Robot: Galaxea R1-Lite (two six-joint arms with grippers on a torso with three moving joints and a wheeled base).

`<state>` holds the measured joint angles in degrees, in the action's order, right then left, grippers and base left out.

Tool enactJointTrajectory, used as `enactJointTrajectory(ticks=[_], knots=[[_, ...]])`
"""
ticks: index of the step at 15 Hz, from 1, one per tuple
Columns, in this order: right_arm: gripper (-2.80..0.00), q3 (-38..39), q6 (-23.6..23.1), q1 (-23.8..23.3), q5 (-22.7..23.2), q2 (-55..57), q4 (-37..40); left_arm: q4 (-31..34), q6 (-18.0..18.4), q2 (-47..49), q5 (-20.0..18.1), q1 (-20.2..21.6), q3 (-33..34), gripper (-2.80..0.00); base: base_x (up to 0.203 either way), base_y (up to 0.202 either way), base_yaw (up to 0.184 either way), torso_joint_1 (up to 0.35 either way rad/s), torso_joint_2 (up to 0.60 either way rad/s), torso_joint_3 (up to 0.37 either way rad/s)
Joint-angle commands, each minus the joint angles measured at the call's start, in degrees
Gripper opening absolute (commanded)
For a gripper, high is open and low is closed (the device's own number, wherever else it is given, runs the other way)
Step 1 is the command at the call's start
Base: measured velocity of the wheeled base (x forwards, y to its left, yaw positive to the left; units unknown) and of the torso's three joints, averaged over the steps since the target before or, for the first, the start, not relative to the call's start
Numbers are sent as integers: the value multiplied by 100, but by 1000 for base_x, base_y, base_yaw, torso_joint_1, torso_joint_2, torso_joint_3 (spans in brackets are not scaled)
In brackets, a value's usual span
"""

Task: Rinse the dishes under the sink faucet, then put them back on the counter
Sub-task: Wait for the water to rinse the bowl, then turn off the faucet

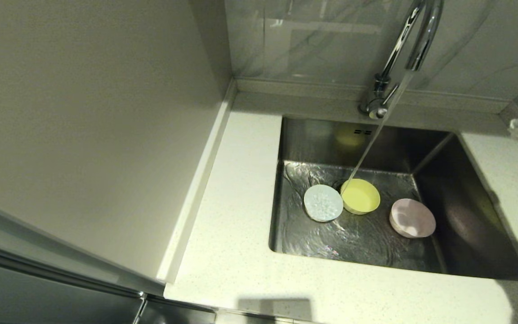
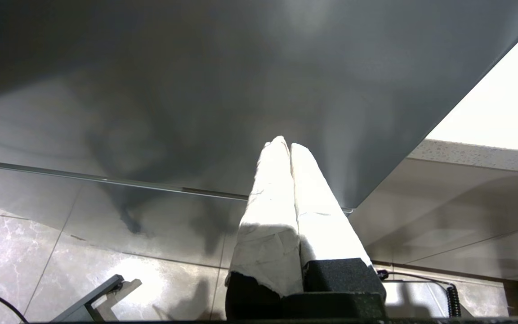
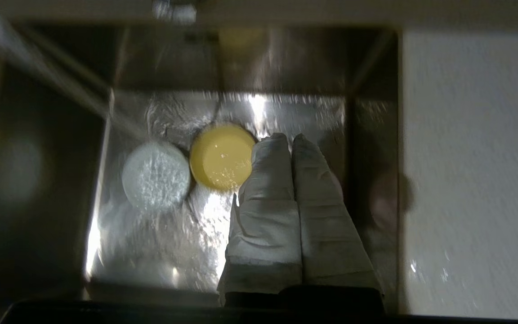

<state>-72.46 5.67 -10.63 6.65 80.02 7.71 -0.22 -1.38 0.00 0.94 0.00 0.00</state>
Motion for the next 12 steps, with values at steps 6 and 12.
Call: enactJointTrajectory(ticks=[6,12], knots=[[-280,-2973,3307,-1193,3264,2808,40,-4,-3,-9,3,0,0,-280,0,0,0,0,0,0],[-280,-4055,4819,-1349,5084,3590,-15,0,-3,-9,3,0,0,-280,0,0,0,0,0,0]])
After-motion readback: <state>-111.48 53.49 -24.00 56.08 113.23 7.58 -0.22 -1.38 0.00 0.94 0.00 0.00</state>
